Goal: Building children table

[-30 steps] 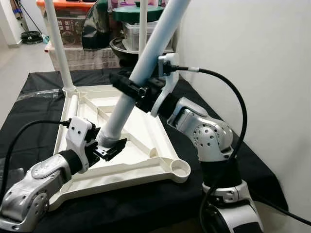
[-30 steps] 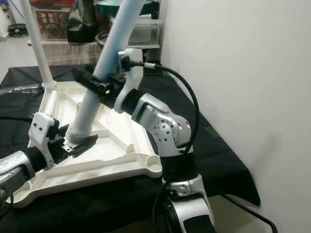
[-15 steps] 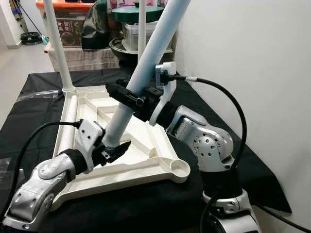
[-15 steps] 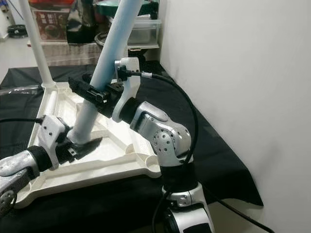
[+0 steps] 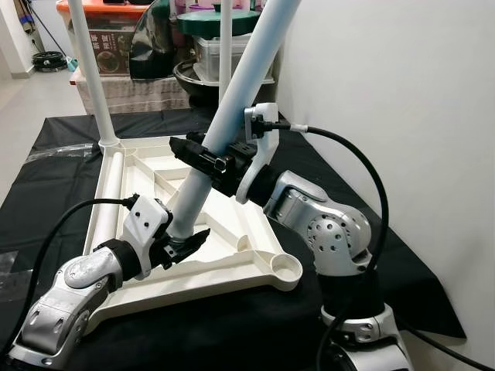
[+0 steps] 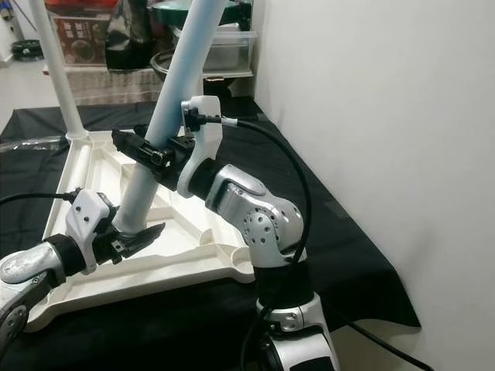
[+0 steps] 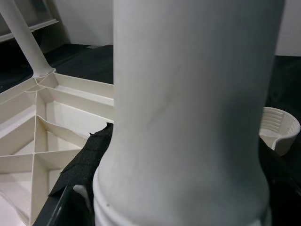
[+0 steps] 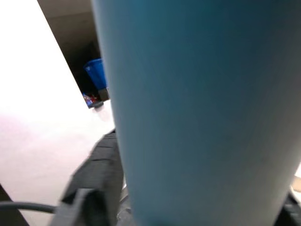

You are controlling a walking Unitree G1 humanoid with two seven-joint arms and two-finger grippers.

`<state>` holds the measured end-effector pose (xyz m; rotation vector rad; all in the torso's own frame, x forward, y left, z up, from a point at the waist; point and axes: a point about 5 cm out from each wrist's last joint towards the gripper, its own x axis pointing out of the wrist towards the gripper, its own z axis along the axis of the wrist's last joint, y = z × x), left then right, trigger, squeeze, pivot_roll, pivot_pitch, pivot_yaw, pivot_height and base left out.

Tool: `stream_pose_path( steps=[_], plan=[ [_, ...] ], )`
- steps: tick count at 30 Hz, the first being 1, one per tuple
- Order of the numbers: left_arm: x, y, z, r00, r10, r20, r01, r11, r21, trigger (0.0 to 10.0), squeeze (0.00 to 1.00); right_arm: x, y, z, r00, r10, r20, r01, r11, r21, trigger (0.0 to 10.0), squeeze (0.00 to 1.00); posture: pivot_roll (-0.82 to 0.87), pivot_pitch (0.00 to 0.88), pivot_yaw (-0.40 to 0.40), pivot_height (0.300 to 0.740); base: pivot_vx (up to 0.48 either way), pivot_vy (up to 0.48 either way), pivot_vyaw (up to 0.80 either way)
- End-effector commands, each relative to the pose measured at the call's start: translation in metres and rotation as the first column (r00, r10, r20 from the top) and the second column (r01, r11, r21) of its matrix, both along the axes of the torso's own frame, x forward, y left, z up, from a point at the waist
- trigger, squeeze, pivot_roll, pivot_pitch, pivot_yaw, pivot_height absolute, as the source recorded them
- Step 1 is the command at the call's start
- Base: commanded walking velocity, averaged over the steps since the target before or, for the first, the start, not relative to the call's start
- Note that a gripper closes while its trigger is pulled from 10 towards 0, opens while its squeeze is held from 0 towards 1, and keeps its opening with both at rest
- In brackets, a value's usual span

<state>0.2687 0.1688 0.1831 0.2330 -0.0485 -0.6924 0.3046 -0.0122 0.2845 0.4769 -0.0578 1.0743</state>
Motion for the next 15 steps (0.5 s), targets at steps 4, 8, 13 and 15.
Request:
stream_pose_path(
  steps=[4, 8, 13, 15],
  plan=[
    [-0.003, -0.006, -0.005, 0.999, -0.044, -0.012, 0.044, 0.999, 0.015, 10.0, 0.0, 0.003, 0.003, 0.005, 0.999, -0.035, -0.007, 0.035, 0.999, 0.031, 10.0, 1.0, 0.04, 0.0, -0.06, 0.74, 0.0, 0.0, 0.0],
    [-0.004, -0.008, -0.006, 0.998, -0.053, -0.012, 0.054, 0.998, 0.012, 10.0, 0.0, 0.001, 0.008, 0.003, 0.999, -0.039, -0.022, 0.04, 0.998, 0.042, 10.0, 0.0, 0.04, 0.0, -0.062, 0.74, 0.0, 0.0, 0.0],
    [-0.006, -0.009, -0.008, 0.998, -0.065, -0.018, 0.065, 0.998, 0.016, 10.0, 0.0, -0.007, 0.014, 0.001, 1.0, 0.004, -0.02, -0.002, 0.998, 0.056, 0.0, 0.0, 0.04, 0.0, -0.064, 0.74, 0.0, 0.0, 0.0],
    [-0.007, -0.009, -0.008, 0.998, -0.065, -0.02, 0.066, 0.998, 0.015, 10.0, 0.0, -0.007, 0.013, 0.0, 1.0, 0.002, -0.016, -0.001, 0.998, 0.059, 0.0, 0.0, 0.04, 0.0, -0.066, 0.74, 0.0, 0.0, 0.0]
  ],
)
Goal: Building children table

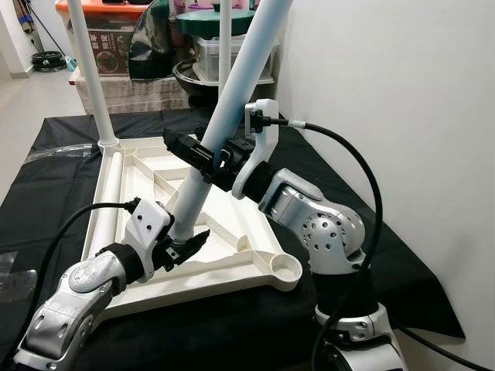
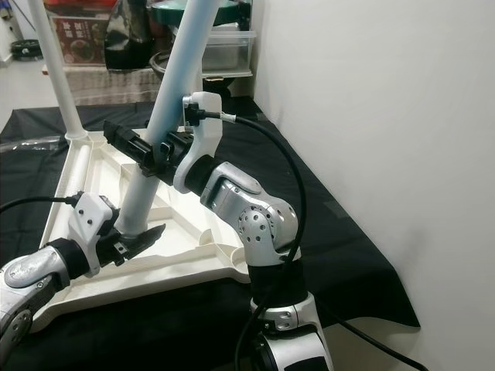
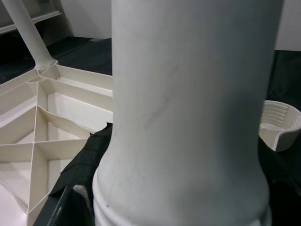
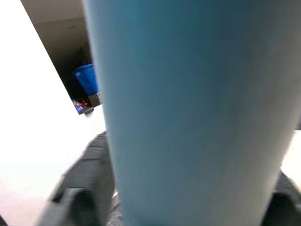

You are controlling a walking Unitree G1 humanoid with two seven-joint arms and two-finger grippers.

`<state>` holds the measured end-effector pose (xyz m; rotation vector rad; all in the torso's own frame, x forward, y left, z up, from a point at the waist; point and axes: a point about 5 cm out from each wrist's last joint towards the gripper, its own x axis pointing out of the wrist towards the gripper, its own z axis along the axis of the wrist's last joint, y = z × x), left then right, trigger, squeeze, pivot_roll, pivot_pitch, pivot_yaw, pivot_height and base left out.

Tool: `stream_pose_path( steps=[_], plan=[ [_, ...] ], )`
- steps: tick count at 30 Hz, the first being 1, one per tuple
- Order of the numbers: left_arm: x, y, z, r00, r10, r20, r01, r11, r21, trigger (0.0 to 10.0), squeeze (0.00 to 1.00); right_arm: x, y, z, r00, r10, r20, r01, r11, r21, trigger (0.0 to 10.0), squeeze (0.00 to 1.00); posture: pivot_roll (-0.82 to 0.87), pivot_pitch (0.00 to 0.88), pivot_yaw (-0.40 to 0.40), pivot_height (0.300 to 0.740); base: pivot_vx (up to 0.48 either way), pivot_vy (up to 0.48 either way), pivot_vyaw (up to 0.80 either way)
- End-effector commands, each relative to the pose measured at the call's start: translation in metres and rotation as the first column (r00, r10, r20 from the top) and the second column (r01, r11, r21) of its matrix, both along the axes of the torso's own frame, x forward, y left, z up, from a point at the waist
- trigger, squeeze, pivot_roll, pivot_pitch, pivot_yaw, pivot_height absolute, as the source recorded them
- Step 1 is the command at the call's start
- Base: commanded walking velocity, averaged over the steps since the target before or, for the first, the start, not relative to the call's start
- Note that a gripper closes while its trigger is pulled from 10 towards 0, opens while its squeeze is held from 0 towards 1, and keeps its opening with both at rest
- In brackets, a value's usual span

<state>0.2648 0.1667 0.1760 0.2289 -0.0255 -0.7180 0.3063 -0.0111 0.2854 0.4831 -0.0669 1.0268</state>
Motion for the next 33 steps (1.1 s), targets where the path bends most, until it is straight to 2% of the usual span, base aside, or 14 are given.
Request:
stream_pose_path(
  steps=[1, 15, 16, 19, 23, 24, 26, 27, 28, 29, 30, 31, 32, 33],
  plan=[
    [-0.003, -0.007, -0.001, 0.999, -0.042, 0.004, 0.042, 0.999, 0.007, 10.0, 0.0, -0.009, 0.012, -0.001, 0.999, 0.037, -0.002, -0.037, 0.998, 0.059, 0.0, 0.0, 0.04, 0.0, -0.065, 0.74, 0.0, 0.0, 0.0],
    [-0.004, -0.008, -0.002, 0.999, -0.052, 0.005, 0.052, 0.998, 0.017, 10.0, 0.0, -0.013, 0.012, 0.002, 0.999, 0.035, 0.027, -0.037, 0.996, 0.078, 0.0, 0.0, 0.04, 0.0, -0.064, 0.74, 0.0, 0.0, 0.0],
    [-0.004, -0.007, -0.002, 0.999, -0.053, 0.008, 0.053, 0.999, 0.014, 10.0, 1.0, -0.013, 0.011, 0.002, 0.999, 0.033, 0.027, -0.035, 0.996, 0.08, 0.0, 0.0, 0.04, 0.0, -0.063, 0.74, 0.0, 0.0, 0.0],
    [-0.005, -0.006, 0.0, 0.998, -0.061, 0.02, 0.061, 0.998, 0.009, 10.0, 1.0, -0.01, 0.008, 0.003, 0.999, 0.009, 0.036, -0.012, 0.996, 0.083, 0.0, 0.0, 0.04, 0.0, -0.061, 0.74, 0.0, 0.0, 0.0],
    [-0.004, -0.001, 0.004, 0.999, -0.014, 0.034, 0.016, 0.999, -0.039, 10.0, 1.0, 0.001, -0.004, 0.004, 0.996, -0.06, 0.065, 0.056, 0.997, 0.06, 0.0, 0.0, 0.04, 0.0, -0.062, 0.74, 0.0, 0.0, 0.0],
    [-0.005, 0.003, 0.007, 0.999, 0.017, 0.038, -0.014, 0.998, -0.069, 10.0, 1.0, 0.009, -0.014, 0.005, 0.99, -0.109, 0.088, 0.106, 0.994, 0.039, 0.0, 0.0, 0.04, 0.0, -0.063, 0.74, 0.0, 0.0, 0.0],
    [-0.006, 0.006, 0.008, 0.999, 0.036, 0.041, -0.032, 0.996, -0.087, 10.0, 1.0, 0.014, -0.021, 0.006, 0.984, -0.141, 0.104, 0.139, 0.99, 0.026, 0.0, 0.0, 0.04, 0.0, -0.063, 0.74, 0.0, 0.0, 0.0],
    [-0.007, 0.012, 0.009, 0.995, 0.088, 0.042, -0.084, 0.992, -0.1, 10.0, 1.0, 0.021, -0.034, 0.007, 0.977, -0.183, 0.114, 0.182, 0.983, 0.013, 0.0, 0.0, 0.04, 0.0, -0.066, 0.74, 0.0, 0.0, 0.0],
    [-0.007, 0.012, 0.009, 0.995, 0.088, 0.042, -0.084, 0.992, -0.1, 10.0, 1.0, 0.021, -0.034, 0.007, 0.977, -0.183, 0.114, 0.182, 0.983, 0.013, 0.0, 0.0, 0.04, 0.0, -0.066, 0.74, 0.0, 0.0, 0.0],
    [-0.009, 0.02, 0.008, 0.988, 0.15, 0.039, -0.145, 0.983, -0.11, 10.0, 1.0, 0.026, -0.048, 0.007, 0.968, -0.219, 0.126, 0.221, 0.975, -0.004, 0.0, 0.0, 0.04, 0.0, -0.067, 0.74, 0.0, 0.0, 0.0],
    [-0.009, 0.02, 0.008, 0.988, 0.15, 0.039, -0.145, 0.983, -0.11, 10.0, 1.0, 0.026, -0.048, 0.007, 0.968, -0.219, 0.126, 0.221, 0.975, -0.004, 0.0, 0.0, 0.04, 0.0, -0.067, 0.74, 0.0, 0.0, 0.0],
    [-0.014, 0.028, 0.004, 0.978, 0.207, 0.03, -0.202, 0.973, -0.115, 10.0, 0.0, 0.031, -0.063, 0.005, 0.958, -0.251, 0.138, 0.258, 0.966, -0.034, 0.0, 0.0, 0.04, 0.0, -0.067, 0.74, 0.0, 0.0, 0.0],
    [-0.014, 0.028, 0.004, 0.978, 0.207, 0.03, -0.202, 0.973, -0.115, 10.0, 0.0, 0.031, -0.063, 0.005, 0.958, -0.251, 0.138, 0.258, 0.966, -0.034, 0.0, 0.0, 0.04, 0.0, -0.067, 0.74, 0.0, 0.0, 0.0],
    [-0.019, 0.033, 0.0, 0.968, 0.251, 0.012, -0.247, 0.961, -0.126, 10.0, 0.0, 0.036, -0.081, 0.001, 0.945, -0.29, 0.155, 0.304, 0.95, -0.077, 0.0, 0.0, 0.04, 0.0, -0.071, 0.74, 0.0, 0.0, 0.0]
  ],
)
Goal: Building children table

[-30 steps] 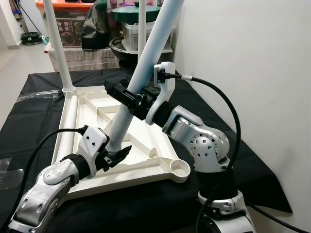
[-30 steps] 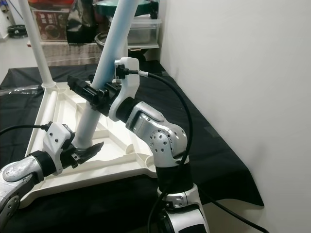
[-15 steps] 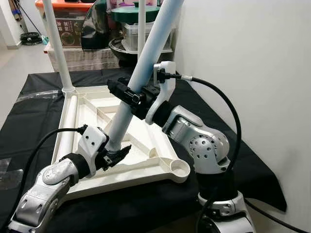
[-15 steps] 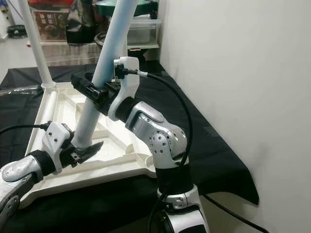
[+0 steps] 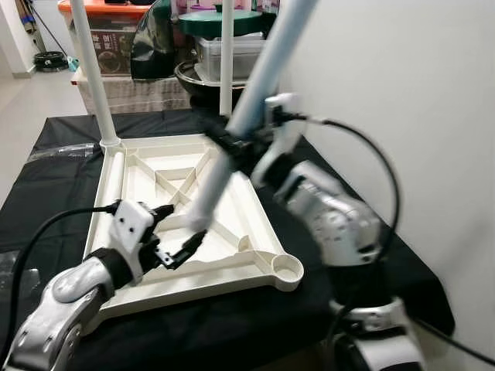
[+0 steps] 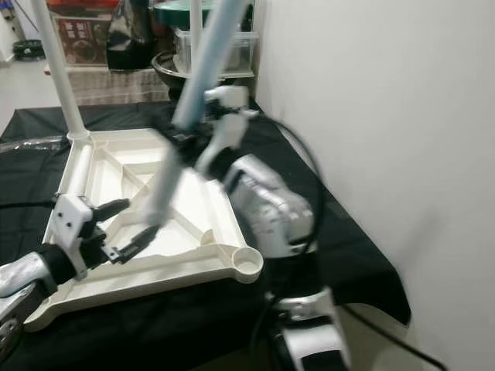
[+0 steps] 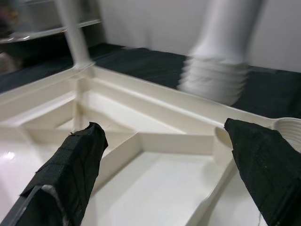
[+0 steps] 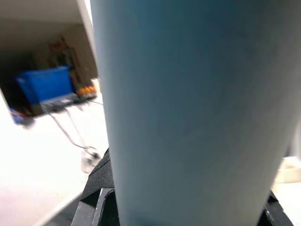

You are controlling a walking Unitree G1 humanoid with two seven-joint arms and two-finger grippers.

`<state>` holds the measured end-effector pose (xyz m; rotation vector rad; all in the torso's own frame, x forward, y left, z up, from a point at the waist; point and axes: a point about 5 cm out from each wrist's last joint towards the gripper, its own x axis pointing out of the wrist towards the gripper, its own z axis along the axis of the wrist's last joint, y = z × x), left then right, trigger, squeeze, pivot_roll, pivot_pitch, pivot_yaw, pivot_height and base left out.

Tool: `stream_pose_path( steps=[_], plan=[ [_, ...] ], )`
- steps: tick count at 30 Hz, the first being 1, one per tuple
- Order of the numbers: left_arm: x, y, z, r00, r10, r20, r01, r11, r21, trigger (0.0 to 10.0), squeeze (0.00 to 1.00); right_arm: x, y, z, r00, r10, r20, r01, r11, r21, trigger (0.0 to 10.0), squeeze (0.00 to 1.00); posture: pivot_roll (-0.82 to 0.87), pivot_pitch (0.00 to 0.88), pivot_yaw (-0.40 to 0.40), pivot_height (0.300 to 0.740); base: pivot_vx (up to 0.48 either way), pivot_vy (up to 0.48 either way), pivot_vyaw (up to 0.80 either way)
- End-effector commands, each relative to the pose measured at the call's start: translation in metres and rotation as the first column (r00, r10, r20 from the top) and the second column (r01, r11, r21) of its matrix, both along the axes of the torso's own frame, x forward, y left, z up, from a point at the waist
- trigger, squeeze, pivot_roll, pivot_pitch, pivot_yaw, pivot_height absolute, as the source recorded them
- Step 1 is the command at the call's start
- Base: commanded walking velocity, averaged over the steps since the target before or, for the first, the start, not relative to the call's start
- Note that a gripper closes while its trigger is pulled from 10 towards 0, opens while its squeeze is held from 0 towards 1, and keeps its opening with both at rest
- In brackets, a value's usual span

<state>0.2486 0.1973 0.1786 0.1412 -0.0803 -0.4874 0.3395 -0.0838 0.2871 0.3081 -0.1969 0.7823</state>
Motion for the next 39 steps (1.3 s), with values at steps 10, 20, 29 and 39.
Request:
stream_pose_path(
  steps=[10, 20, 29, 39],
  plan=[
    [-0.017, -0.017, -0.025, 0.993, 0.088, -0.08, -0.095, 0.991, -0.096, 10.0, 0.0, 0.005, -0.044, -0.018, 0.999, -0.051, 0.004, 0.051, 0.988, -0.147, 0.0, 0.0, 0.03, 0.0, -0.079, 0.74, 0.0, 0.0, 0.0],
    [-0.022, -0.022, -0.039, 0.98, 0.146, -0.135, -0.161, 0.981, -0.11, 10.0, 0.0, -0.005, -0.049, -0.046, 1.0, 0.021, 0.014, -0.017, 0.961, -0.276, 0.0, 0.0, 0.04, 0.0, -0.075, 0.74, 0.0, 0.0, 0.0],
    [-0.023, -0.02, -0.043, 0.975, 0.163, -0.149, -0.181, 0.977, -0.112, 10.0, 0.0, -0.011, -0.082, -0.042, 0.995, 0.095, 0.016, -0.082, 0.919, -0.386, 0.0, 0.0, 0.02, 0.0, -0.076, 0.74, 0.0, 0.0, 0.0],
    [-0.022, -0.02, -0.045, 0.974, 0.167, -0.155, -0.185, 0.977, -0.11, 10.0, 0.0, -0.024, -0.077, -0.047, 0.985, 0.173, 0.006, -0.156, 0.905, -0.395, 0.0, 0.0, 0.02, 0.0, -0.071, 0.74, 0.0, 0.0, 0.0]
  ],
)
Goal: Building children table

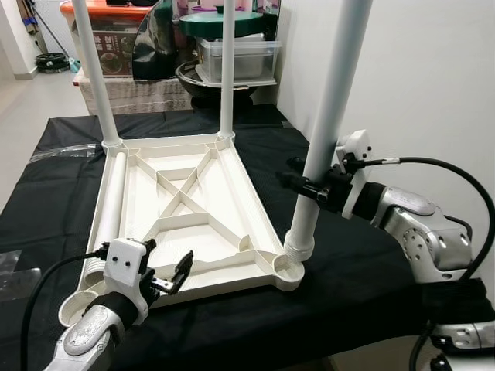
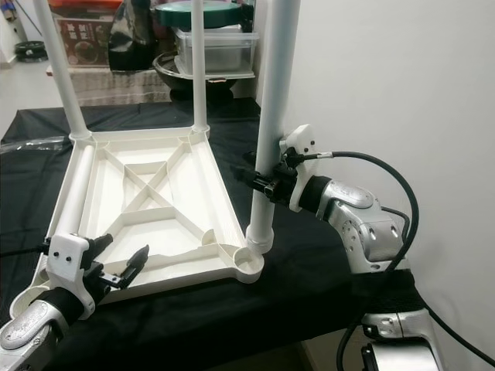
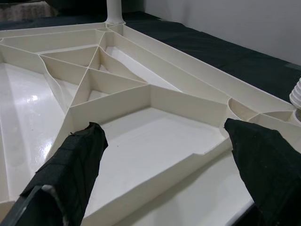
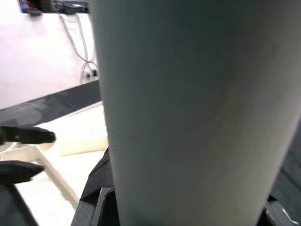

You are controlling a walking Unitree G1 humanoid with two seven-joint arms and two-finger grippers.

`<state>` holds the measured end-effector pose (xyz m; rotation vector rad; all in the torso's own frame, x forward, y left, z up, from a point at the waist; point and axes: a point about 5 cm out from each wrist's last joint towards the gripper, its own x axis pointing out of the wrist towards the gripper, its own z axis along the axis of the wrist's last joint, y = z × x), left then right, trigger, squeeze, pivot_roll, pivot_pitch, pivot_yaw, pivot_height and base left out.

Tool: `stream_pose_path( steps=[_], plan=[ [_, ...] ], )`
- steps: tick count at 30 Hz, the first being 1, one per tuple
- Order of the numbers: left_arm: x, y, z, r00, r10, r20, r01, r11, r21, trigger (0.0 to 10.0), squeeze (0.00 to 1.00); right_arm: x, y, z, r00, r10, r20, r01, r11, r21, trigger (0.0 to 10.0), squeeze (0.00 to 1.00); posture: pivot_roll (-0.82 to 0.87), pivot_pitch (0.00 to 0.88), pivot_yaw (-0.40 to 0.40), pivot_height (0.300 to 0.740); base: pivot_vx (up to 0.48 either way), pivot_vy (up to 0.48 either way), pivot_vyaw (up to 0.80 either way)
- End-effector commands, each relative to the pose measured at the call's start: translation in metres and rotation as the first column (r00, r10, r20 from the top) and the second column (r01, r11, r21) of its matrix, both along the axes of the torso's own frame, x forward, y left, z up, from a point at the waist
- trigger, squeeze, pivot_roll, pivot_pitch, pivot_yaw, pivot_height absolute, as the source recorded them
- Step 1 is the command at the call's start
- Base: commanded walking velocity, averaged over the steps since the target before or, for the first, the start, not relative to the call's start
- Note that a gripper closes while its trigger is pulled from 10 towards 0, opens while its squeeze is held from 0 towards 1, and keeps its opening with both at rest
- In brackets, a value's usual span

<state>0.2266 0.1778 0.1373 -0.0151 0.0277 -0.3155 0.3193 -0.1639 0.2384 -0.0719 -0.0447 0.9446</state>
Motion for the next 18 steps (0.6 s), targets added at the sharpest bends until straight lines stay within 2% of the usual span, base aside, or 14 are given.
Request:
stream_pose_path(
  steps=[1, 7, 18],
  plan=[
    [0.0, 0.002, -0.004, 1.0, 0.01, -0.019, -0.01, 1.0, 0.012, 10.0, 0.0, -0.01, 0.007, -0.002, 0.997, 0.071, -0.003, -0.071, 0.997, -0.012, 0.0, 0.0, 0.02, 0.0, -0.071, 0.74, 0.0, 0.0, 0.0],
    [0.001, 0.007, -0.005, 0.999, 0.029, -0.02, -0.029, 0.999, 0.018, 10.0, 0.0, -0.025, 0.017, -0.019, 0.986, 0.161, -0.036, -0.163, 0.984, -0.067, 0.0, 0.0, 0.02, 0.0, -0.075, 0.74, 0.0, 0.0, 0.0],
    [0.001, 0.009, -0.007, 0.999, 0.042, -0.025, -0.042, 0.999, 0.02, 10.0, 0.0, -0.029, 0.018, -0.027, 0.982, 0.177, -0.06, -0.181, 0.981, -0.069, 0.0, 0.0, 0.02, 0.0, -0.076, 0.74, 0.0, 0.0, 0.0]
  ],
)
